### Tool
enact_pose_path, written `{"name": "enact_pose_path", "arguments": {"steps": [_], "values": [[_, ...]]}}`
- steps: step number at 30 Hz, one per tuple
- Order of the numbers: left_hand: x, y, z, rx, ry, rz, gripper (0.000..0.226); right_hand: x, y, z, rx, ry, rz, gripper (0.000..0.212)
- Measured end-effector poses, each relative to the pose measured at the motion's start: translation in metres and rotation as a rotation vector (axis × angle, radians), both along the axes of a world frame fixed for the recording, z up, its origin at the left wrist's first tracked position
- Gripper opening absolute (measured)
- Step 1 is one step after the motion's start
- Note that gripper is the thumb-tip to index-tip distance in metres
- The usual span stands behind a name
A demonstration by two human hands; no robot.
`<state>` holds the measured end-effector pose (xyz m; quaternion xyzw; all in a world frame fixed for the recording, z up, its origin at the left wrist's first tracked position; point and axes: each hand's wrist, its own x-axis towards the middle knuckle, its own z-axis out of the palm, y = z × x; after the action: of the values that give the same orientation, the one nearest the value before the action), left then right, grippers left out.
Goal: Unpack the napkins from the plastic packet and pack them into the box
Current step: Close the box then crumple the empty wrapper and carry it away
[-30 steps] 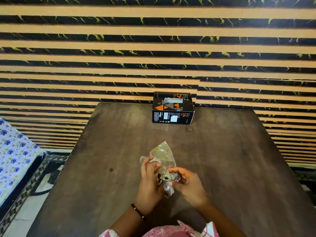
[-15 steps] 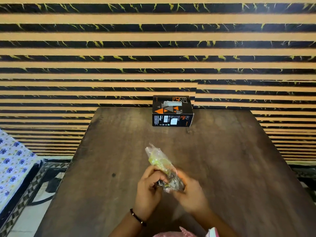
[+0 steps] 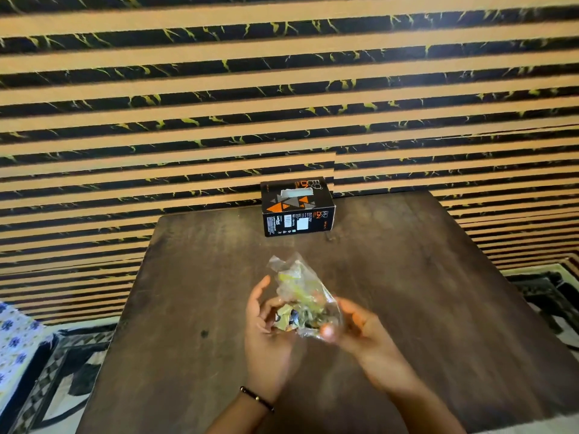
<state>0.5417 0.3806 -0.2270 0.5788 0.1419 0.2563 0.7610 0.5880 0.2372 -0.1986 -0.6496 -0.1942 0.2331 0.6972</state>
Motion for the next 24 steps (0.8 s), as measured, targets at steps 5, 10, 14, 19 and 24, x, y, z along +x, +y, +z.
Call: {"name": "enact_pose_path", "arguments": {"steps": [5,10,14,19,24], "values": [[0.0,-0.026,0.012,0.245,0.041,-0.198,0.077,-0.007,-0.036,0.006,0.036,0.148,-0.223,0.063],[-0.001,-0.07,0.022,0.752,0.011,-0.323,0.091,-0.02,-0.08,0.015,0.043,0.123,-0.362,0.024],[-0.001,-0.118,0.027,0.938,-0.071,-0.492,0.092,-0.035,-0.129,0.019,-0.023,0.022,-0.468,0.052],[-0.014,-0.192,0.03,0.91,-0.149,-0.448,0.07,-0.056,-0.198,0.019,-0.08,-0.046,-0.572,0.051],[-0.029,-0.258,0.031,0.784,-0.129,-0.362,0.073,-0.09,-0.272,0.017,-0.046,-0.05,-0.298,0.054]]}}
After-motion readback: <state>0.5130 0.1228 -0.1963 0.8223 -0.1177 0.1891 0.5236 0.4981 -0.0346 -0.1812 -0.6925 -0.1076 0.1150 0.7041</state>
